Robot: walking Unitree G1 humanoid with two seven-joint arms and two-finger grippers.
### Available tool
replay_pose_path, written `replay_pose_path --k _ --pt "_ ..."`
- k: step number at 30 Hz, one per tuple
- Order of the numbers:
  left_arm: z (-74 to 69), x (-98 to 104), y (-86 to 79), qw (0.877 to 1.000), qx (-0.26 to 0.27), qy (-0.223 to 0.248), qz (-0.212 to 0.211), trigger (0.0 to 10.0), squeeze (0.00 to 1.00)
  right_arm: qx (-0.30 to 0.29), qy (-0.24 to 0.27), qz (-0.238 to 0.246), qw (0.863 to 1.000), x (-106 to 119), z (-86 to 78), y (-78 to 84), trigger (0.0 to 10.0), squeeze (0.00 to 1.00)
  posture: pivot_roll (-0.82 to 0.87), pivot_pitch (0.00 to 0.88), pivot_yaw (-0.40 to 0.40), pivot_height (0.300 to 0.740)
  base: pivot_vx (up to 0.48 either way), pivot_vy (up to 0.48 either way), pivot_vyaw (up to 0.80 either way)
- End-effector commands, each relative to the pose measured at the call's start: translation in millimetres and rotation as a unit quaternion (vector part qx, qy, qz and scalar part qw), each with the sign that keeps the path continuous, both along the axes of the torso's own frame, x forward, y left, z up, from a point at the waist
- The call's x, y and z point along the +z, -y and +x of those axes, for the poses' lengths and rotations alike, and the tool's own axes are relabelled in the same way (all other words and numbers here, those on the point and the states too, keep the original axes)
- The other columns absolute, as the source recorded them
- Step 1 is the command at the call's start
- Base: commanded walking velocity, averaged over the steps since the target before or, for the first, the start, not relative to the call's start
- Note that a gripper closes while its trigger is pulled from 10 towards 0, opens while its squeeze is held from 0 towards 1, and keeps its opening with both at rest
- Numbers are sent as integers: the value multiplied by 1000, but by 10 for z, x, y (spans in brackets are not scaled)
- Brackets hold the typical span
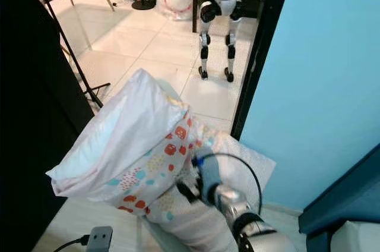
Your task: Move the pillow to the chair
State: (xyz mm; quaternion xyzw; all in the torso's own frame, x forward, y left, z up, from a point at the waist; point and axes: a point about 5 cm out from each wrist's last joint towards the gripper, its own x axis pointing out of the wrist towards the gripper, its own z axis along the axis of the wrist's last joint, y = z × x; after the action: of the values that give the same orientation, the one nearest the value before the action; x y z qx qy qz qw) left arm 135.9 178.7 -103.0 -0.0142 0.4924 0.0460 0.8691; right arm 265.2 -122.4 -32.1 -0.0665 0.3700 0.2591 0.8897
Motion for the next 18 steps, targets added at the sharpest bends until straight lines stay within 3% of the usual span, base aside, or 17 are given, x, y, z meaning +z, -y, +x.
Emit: replay_pose_path --k 1,2,6,18 --pt "-145 -57 41 999 -4 -31 -7 10000 0 -7 -26 -29 999 -95 -101 54 10000 0 -36 38 -52 740 0 0 0" --pt "-145 -58 45 999 -5 -32 -7 10000 0 -19 -48 -45 998 -179 -204 117 10000 0 -34 35 -52 740 0 0 0" --pt "-145 -60 57 999 -7 -33 -7 10000 0 -65 -56 -12 996 -181 -206 150 10000 0 -43 37 -48 740 0 0 0" --pt "-120 -57 90 999 -14 -37 -10 10000 0 -18 -66 -65 996 -238 -282 144 10000 0 -47 26 -45 740 0 0 0"
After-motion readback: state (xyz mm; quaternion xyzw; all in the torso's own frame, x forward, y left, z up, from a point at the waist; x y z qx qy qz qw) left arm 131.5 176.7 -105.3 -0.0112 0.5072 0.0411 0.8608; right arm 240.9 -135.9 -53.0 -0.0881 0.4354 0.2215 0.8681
